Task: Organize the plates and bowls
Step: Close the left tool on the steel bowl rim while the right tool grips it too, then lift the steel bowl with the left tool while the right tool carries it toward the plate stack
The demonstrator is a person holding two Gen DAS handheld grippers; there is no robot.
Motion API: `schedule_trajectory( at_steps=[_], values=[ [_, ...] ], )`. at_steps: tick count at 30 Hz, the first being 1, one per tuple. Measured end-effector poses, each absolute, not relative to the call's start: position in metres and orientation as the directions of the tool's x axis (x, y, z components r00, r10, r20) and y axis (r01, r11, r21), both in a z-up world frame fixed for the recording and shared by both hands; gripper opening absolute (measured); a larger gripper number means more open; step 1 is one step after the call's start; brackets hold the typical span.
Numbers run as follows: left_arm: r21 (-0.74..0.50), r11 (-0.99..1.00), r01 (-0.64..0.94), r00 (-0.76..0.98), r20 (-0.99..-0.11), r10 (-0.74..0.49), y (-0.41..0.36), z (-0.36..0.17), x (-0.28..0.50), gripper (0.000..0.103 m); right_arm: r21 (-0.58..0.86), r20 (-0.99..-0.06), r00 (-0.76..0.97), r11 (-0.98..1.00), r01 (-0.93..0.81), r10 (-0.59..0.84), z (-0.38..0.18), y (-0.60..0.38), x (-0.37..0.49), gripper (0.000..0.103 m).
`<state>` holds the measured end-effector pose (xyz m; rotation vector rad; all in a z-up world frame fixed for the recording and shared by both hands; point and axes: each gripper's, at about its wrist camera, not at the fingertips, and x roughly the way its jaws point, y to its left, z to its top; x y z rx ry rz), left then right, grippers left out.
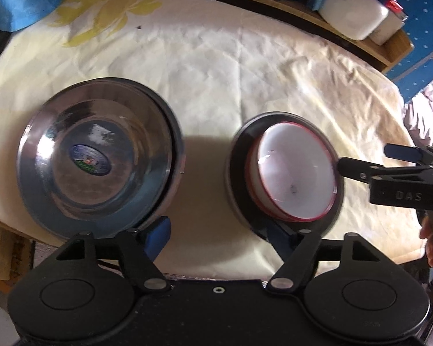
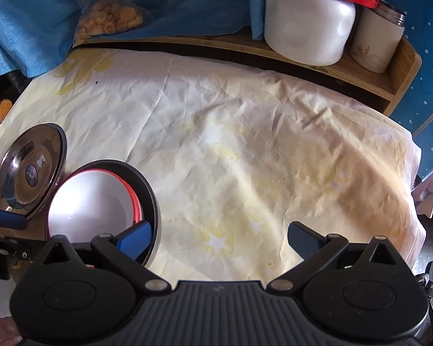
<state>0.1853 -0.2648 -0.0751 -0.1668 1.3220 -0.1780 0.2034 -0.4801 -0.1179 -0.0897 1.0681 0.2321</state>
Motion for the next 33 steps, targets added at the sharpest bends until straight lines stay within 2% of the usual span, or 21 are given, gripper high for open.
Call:
schedule_trajectory(
  at_steps=[4, 8, 11, 16, 19, 23, 28, 33],
  values=[
    [-0.264, 0.964, 0.028, 0.221, -0.939, -0.263, -0.267, -0.081, 0.187, 0.058, 0.048, -0.877, 0.455, 0.971, -0.235, 0.153, -0.119, -0.480, 0.205, 0.103],
    [-0.274, 0.962, 0.003, 0.220, -0.938, -0.268, -0.266, -0.085, 0.190, 0.051, 0.037, -0.880, 0.451, 0.967, -0.253, 0.151, -0.120, -0.476, 0.206, 0.102],
    [-0.309, 0.951, -0.024, 0.217, -0.930, -0.297, -0.262, -0.089, 0.192, 0.044, 0.022, -0.880, 0.450, 0.962, -0.274, 0.149, -0.120, -0.473, 0.207, 0.097],
    [-0.363, 0.931, -0.028, 0.213, -0.912, -0.350, -0.259, -0.091, 0.196, 0.027, 0.049, -0.891, 0.416, 0.949, -0.311, 0.182, -0.124, -0.467, 0.210, 0.078],
    [-0.382, 0.924, -0.023, 0.210, -0.905, -0.369, -0.259, -0.091, 0.198, 0.022, 0.060, -0.894, 0.404, 0.944, -0.325, 0.196, -0.126, -0.462, 0.211, 0.069],
    [-0.389, 0.921, -0.028, 0.206, -0.904, -0.375, -0.258, -0.092, 0.199, 0.021, 0.123, -0.894, 0.377, 0.942, -0.311, 0.241, -0.127, -0.464, 0.214, 0.060],
    [-0.404, 0.914, -0.039, 0.200, -0.899, -0.389, -0.256, -0.095, 0.201, 0.021, 0.240, -0.878, 0.345, 0.928, -0.284, 0.333, -0.131, -0.470, 0.216, 0.030],
    [-0.401, 0.915, -0.032, 0.198, -0.900, -0.388, -0.256, -0.095, 0.201, 0.020, 0.286, -0.865, 0.338, 0.919, -0.273, 0.370, -0.133, -0.468, 0.214, 0.014]
  ],
)
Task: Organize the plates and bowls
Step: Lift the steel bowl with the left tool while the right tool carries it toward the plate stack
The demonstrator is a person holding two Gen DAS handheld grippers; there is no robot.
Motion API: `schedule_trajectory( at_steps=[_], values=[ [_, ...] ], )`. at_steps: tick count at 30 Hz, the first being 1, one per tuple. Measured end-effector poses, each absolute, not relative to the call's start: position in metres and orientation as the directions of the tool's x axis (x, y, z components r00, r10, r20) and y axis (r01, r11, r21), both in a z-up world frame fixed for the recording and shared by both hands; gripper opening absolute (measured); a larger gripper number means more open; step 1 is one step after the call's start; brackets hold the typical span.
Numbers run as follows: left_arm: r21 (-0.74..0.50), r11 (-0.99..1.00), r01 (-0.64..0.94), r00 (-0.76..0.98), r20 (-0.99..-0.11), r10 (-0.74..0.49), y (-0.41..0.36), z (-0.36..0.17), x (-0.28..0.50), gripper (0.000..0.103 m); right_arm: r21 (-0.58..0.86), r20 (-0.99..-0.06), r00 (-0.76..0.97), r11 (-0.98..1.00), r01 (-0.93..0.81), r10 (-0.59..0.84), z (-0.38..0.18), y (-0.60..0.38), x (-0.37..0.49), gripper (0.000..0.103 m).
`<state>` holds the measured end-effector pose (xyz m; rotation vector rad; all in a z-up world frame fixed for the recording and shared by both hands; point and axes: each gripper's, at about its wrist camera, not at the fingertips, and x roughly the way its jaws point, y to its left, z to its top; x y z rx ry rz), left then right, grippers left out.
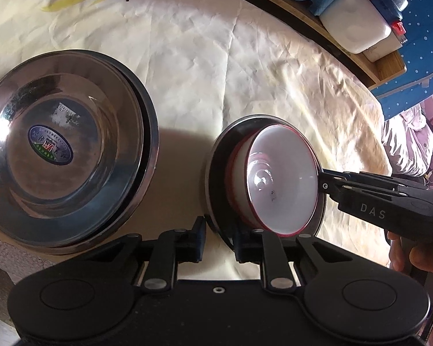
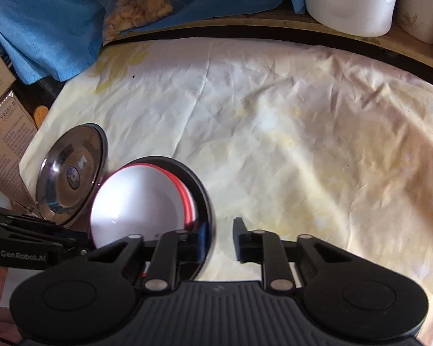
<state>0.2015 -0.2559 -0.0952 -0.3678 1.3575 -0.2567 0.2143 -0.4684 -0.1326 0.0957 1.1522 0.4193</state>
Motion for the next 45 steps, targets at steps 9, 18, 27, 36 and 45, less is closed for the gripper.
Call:
schedule_trajectory(
  at_steps=[9, 18, 27, 36, 45],
  values=[
    [-0.399, 0.916, -0.029, 0.199, -0.901, -0.386, -0.257, -0.096, 0.202, 0.020, 0.302, -0.864, 0.333, 0.917, -0.260, 0.378, -0.133, -0.466, 0.214, 0.009],
    [-0.409, 0.912, -0.032, 0.198, -0.897, -0.396, -0.256, -0.097, 0.202, 0.019, 0.325, -0.862, 0.327, 0.918, -0.228, 0.387, -0.135, -0.469, 0.215, 0.009],
    [-0.369, 0.929, 0.013, 0.189, -0.912, -0.365, -0.262, -0.097, 0.206, 0.018, 0.315, -0.860, 0.351, 0.926, -0.209, 0.372, -0.135, -0.468, 0.207, 0.009],
    [-0.386, 0.923, 0.015, 0.177, -0.907, -0.382, -0.261, -0.100, 0.205, 0.017, 0.309, -0.853, 0.383, 0.935, -0.175, 0.354, -0.131, -0.469, 0.196, 0.008],
    [-0.399, 0.916, 0.032, 0.177, -0.900, -0.398, -0.262, -0.099, 0.206, 0.017, 0.315, -0.853, 0.387, 0.936, -0.155, 0.351, -0.129, -0.475, 0.194, 0.008]
  ],
)
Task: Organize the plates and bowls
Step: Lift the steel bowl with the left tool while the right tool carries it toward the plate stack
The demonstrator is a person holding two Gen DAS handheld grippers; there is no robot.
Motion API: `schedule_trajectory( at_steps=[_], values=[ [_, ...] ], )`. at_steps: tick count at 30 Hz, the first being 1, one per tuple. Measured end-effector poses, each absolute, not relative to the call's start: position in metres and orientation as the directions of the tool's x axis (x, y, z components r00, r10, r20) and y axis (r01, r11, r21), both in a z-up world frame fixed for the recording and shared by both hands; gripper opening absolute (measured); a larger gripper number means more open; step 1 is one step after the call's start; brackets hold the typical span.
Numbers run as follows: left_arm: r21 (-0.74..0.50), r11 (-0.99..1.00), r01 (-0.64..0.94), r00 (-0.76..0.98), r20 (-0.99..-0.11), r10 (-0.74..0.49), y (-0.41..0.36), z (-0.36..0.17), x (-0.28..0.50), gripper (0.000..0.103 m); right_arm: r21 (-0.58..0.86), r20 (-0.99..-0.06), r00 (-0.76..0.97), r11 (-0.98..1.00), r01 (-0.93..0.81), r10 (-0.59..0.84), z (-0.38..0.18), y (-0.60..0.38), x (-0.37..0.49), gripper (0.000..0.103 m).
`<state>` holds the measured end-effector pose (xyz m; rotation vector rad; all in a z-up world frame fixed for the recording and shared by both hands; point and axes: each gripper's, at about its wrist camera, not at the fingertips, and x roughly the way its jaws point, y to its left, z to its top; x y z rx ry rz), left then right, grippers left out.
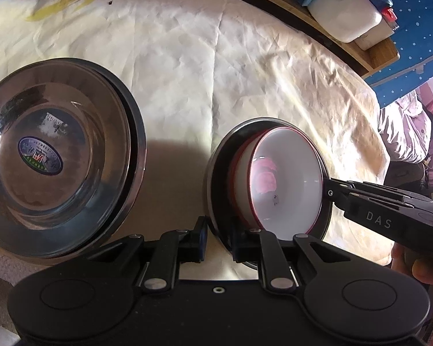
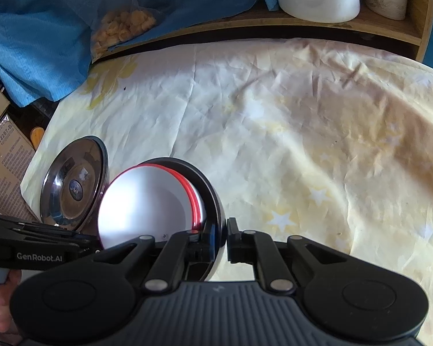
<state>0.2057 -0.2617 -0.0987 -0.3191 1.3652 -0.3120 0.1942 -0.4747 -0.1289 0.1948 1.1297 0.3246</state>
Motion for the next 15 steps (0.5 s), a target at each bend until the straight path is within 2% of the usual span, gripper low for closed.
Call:
schedule_trajectory(
  at_steps=[15],
  values=[
    [-0.411, 0.910, 0.059, 0.184, -0.891, -0.414, -0.253, -0.085, 0.207, 0.016, 0.327, -0.840, 0.405, 0.933, -0.153, 0.361, -0.112, -0.474, 0.193, 0.009]
  ],
)
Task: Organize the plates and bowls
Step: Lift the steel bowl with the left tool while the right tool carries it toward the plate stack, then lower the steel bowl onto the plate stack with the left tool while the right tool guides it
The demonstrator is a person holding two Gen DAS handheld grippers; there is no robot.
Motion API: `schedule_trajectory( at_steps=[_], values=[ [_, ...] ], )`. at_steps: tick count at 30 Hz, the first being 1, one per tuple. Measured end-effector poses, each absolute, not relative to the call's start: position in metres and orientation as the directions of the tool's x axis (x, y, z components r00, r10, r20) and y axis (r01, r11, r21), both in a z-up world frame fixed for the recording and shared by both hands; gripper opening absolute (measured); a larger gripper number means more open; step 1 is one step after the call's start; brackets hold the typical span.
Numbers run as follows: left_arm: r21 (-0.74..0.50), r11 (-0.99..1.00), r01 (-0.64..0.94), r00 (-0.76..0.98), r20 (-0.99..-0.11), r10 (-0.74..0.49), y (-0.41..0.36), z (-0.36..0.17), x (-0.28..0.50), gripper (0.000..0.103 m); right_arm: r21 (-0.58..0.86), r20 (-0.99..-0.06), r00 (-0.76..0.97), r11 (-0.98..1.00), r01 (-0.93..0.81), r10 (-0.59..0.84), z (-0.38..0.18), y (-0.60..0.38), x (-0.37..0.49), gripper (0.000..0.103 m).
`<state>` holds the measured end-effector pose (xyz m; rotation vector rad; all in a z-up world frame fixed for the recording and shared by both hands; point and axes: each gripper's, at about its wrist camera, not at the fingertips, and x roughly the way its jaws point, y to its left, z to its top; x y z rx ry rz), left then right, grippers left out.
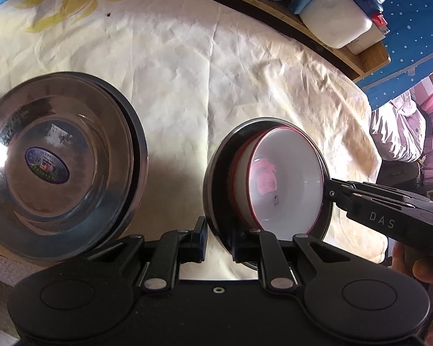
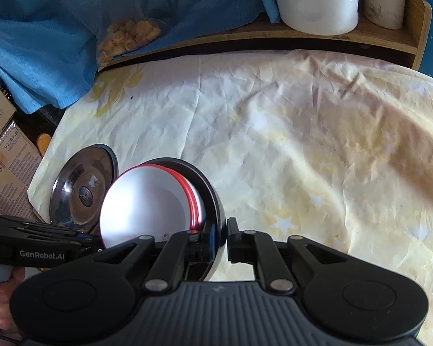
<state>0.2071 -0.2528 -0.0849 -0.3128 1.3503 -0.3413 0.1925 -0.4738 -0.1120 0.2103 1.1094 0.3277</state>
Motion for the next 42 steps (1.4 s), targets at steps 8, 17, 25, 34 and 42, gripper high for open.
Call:
schedule_trajectory(
  at_steps=[8, 17, 25, 34, 42],
  values=[
    [-0.412, 0.907, 0.087, 0.186, -0.888, -0.421, -0.243, -0.075, 0.213, 0.016, 0.330, -0.830, 0.429, 0.934, -0.139, 0.357, -0.103, -0.465, 0.194, 0.009],
    [-0.417, 0.902, 0.113, 0.188, -0.882, -0.431, -0.222, -0.066, 0.223, 0.016, 0.327, -0.821, 0.452, 0.936, -0.128, 0.349, -0.093, -0.446, 0.196, 0.009],
    [-0.419, 0.900, 0.118, 0.190, -0.880, -0.435, -0.198, -0.060, 0.226, 0.016, 0.322, -0.817, 0.461, 0.938, -0.131, 0.345, -0.086, -0.422, 0.199, 0.009],
    [-0.424, 0.899, 0.110, 0.194, -0.878, -0.438, -0.170, -0.058, 0.226, 0.016, 0.316, -0.817, 0.462, 0.938, -0.142, 0.345, -0.080, -0.395, 0.201, 0.009],
    [-0.420, 0.904, 0.082, 0.204, -0.881, -0.428, -0.140, -0.055, 0.226, 0.016, 0.316, -0.816, 0.452, 0.933, -0.173, 0.361, -0.078, -0.365, 0.209, 0.009]
  ],
)
